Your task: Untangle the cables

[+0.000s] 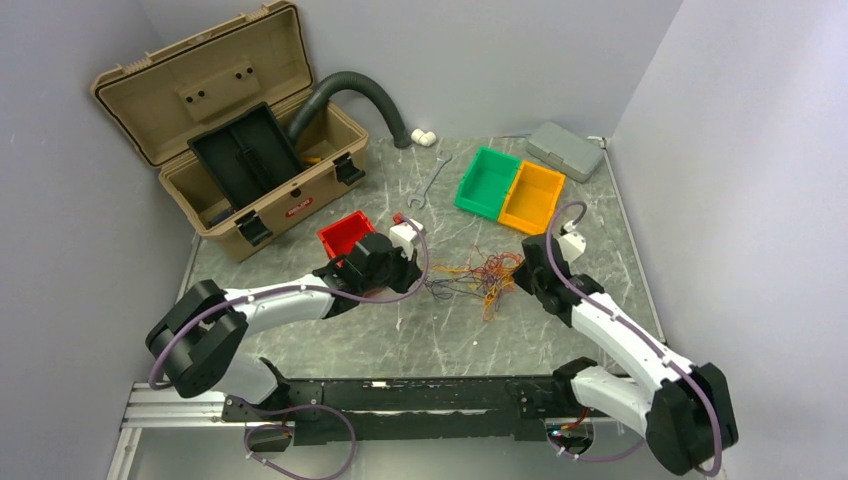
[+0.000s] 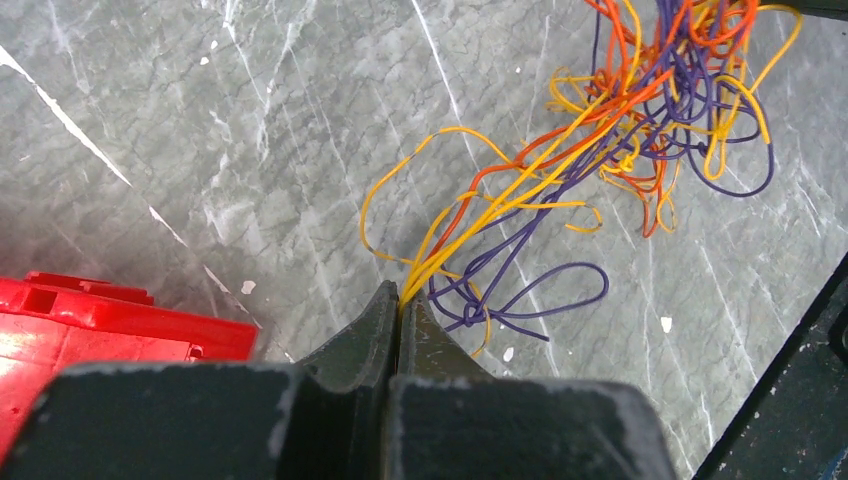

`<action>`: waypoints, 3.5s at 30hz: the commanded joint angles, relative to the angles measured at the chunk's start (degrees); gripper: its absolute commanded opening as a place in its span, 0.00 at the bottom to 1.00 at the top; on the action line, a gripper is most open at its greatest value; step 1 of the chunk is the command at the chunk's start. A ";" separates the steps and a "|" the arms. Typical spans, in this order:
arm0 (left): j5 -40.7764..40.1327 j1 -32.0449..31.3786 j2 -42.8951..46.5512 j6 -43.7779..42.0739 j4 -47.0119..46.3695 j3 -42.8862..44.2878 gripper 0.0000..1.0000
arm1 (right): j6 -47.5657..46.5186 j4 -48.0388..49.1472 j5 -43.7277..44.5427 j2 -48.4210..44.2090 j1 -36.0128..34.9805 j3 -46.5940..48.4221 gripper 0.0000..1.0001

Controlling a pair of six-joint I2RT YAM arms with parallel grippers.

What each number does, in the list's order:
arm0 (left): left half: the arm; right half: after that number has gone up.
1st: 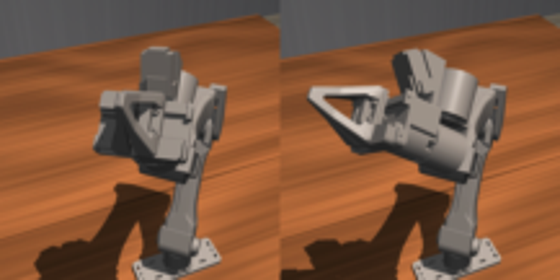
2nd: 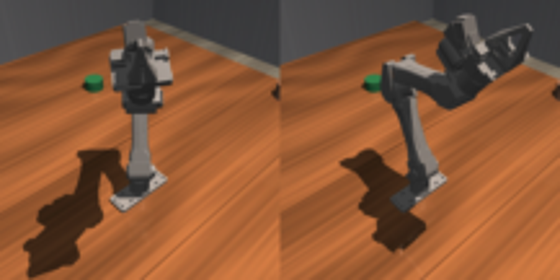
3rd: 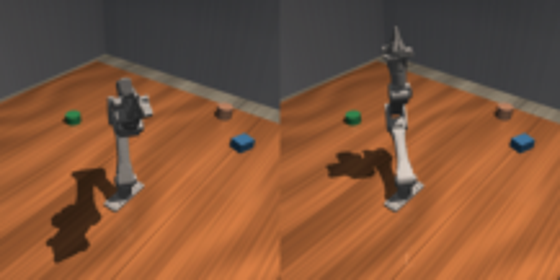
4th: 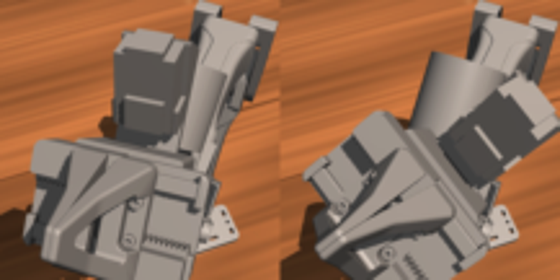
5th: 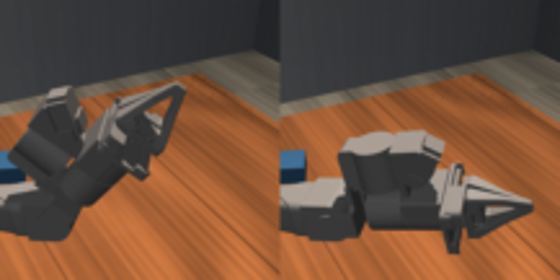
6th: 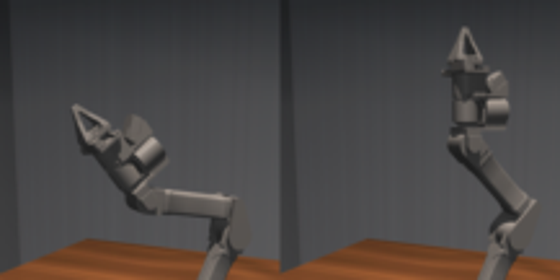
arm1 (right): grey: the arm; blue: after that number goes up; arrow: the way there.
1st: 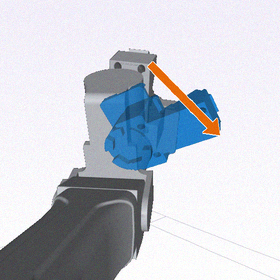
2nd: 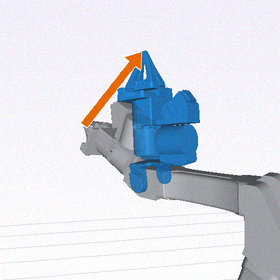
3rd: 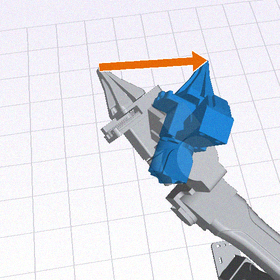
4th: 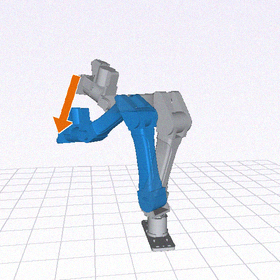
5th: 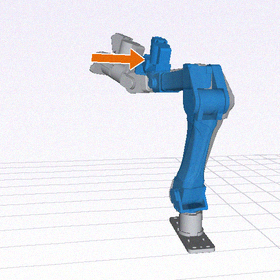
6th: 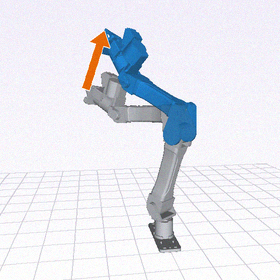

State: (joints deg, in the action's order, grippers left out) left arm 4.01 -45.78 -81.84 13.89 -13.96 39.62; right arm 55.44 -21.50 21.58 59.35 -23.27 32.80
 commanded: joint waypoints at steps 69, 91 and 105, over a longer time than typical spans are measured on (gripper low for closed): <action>25.02 4.83 -13.12 0.88 -0.73 9.96 0.00 | -19.78 29.22 -35.44 -0.41 -6.22 -8.62 0.62; 21.63 6.36 -10.38 3.80 -1.94 7.31 0.00 | -10.61 21.36 -8.70 14.44 -16.17 -5.05 0.00; 19.95 11.70 -6.83 8.15 -6.33 2.04 0.00 | 1.62 -13.42 11.29 -14.46 4.49 -3.93 0.00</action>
State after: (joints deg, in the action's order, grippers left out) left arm 26.24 -35.03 -89.82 21.85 -19.55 41.47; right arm 54.68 -24.23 23.81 52.51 -25.02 29.76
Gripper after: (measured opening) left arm 0.025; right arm 0.027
